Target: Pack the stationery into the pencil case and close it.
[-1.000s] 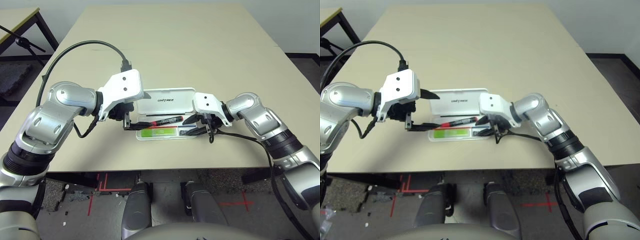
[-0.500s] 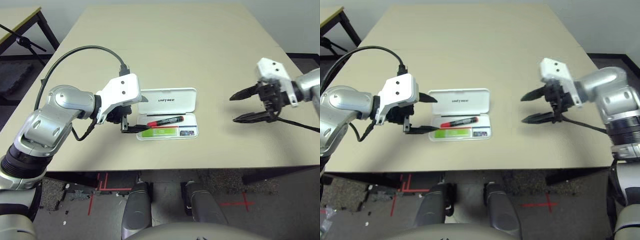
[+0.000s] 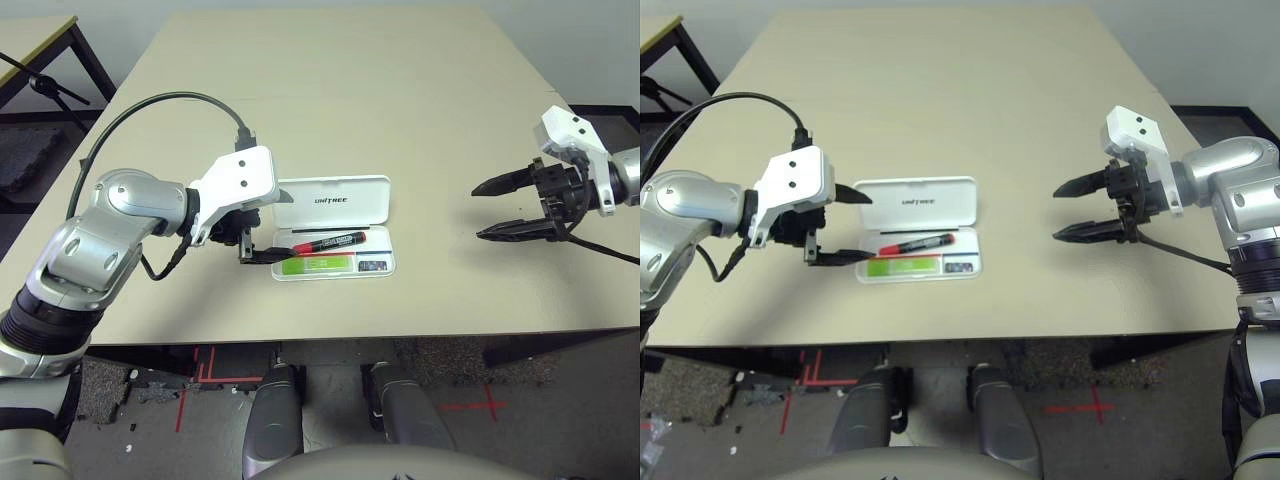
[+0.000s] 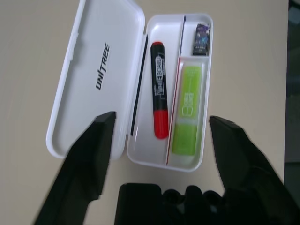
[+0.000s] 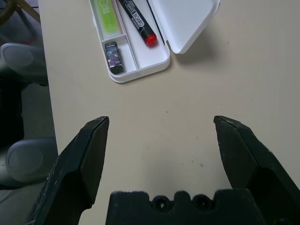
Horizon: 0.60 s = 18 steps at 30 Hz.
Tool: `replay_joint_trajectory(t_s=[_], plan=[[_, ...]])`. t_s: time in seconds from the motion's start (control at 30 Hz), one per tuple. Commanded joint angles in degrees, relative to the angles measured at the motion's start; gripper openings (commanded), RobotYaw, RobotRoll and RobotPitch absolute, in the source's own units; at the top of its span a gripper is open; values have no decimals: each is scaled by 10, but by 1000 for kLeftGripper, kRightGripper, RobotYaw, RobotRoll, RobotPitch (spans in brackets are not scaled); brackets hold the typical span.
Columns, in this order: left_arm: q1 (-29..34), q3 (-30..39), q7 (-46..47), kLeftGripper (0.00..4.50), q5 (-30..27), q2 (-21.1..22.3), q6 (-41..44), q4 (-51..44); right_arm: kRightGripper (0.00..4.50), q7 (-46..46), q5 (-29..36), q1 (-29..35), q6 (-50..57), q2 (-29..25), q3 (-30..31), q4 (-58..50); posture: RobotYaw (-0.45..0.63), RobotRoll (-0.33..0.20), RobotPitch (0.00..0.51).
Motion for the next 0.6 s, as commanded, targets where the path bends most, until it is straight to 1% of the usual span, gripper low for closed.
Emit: replay_joint_trajectory(t_s=[0.03, 0.1, 0.2, 0.23, 0.27, 0.47, 0.53, 0.6], plan=[[21, -24, 4, 2589, 49, 15, -36, 60, 4500, -1, 4, 3, -3, 2, -13, 1, 34, 0, 111], [23, -28, 18, 1725, 71, 3, -64, 103, 4500, -2, 4, 2, -4, 4, -12, 1, 35, 0, 111], [21, -36, 58, 662, 114, -31, -129, 190, 4500, -7, 1, 1, -6, 7, -11, 0, 35, 0, 111], [21, -40, 69, 226, 131, -38, -154, 217, 4500, -9, 1, 1, -6, 7, -11, 0, 35, 0, 111], [21, -38, 79, 58, 139, -48, -171, 242, 4500, -10, 0, 2, -6, 7, -11, -1, 35, 0, 111], [2, -14, 125, 58, 143, -125, -225, 349, 4500, -12, 1, 4, -3, 6, -11, -8, 21, 0, 111], [-11, -11, 149, 58, 156, -144, -245, 390, 4500, -13, 1, 4, -3, 6, -10, -10, 17, 0, 110], [-25, -3, 165, 58, 154, -165, -259, 422, 4500, -15, 0, 5, -4, 7, -9, -10, 16, 0, 110]])
